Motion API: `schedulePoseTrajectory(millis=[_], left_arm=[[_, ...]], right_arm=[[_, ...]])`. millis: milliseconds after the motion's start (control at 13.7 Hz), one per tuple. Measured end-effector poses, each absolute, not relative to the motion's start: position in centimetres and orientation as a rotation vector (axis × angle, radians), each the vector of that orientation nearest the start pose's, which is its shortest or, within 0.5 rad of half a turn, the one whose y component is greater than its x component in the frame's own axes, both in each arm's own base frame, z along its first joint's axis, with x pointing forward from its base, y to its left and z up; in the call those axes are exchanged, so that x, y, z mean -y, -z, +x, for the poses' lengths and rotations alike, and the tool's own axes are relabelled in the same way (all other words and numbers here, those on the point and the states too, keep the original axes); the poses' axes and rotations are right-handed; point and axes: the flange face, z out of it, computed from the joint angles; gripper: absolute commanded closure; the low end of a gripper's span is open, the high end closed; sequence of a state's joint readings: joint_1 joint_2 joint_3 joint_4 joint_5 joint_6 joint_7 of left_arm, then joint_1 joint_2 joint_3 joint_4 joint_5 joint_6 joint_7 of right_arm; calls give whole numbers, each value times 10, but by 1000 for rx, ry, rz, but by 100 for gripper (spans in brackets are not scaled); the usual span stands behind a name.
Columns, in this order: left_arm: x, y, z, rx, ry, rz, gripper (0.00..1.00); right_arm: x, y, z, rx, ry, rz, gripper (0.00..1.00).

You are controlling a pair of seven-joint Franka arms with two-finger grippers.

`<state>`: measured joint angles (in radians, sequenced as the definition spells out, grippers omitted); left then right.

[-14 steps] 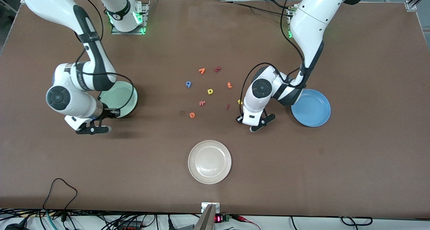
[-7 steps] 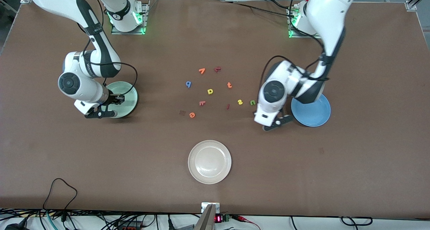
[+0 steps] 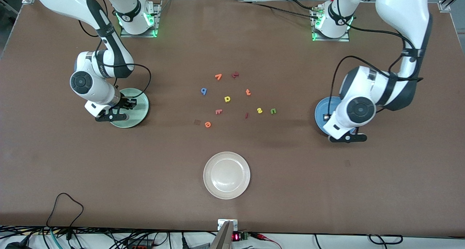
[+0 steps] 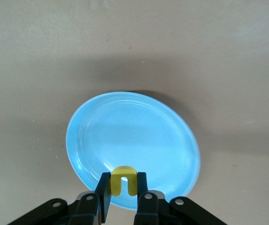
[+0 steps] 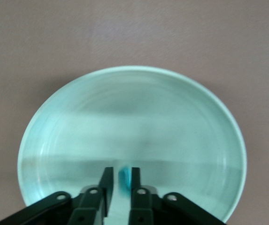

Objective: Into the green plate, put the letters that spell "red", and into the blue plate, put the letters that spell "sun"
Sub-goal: 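Place the teal l on the green plate and yellow n on the blue plate, then move both grippers back over the remaining letters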

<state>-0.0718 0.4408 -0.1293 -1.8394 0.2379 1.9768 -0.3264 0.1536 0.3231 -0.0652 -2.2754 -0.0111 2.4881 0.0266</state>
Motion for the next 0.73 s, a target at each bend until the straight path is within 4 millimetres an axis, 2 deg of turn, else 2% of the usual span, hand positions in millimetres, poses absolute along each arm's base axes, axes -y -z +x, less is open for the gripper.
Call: schedulePoseTrajectory(millis=[146,219,364,437,583,728], left_arm=[[75,-234,587,-47,-289,-2959,84],[65,-218,578,-65,-252,-2984,79],[57,-198,563,-89,-226,-3008,14],[58,-195,560,-107,-225,-3011,1],[63,-200,561,-126,-208,-3015,0],[69,-218,566,-139,-154,-3020,0]], right_arm=[[-42,-222,530,102,-102,-3167,0],[-44,-236,534,106,-61,-3165,0],[-59,-266,542,145,-20,-3157,0],[-76,-276,543,192,-11,-3150,0],[-128,-279,537,330,-8,-3127,0],[-186,-275,524,472,-14,-3099,13]])
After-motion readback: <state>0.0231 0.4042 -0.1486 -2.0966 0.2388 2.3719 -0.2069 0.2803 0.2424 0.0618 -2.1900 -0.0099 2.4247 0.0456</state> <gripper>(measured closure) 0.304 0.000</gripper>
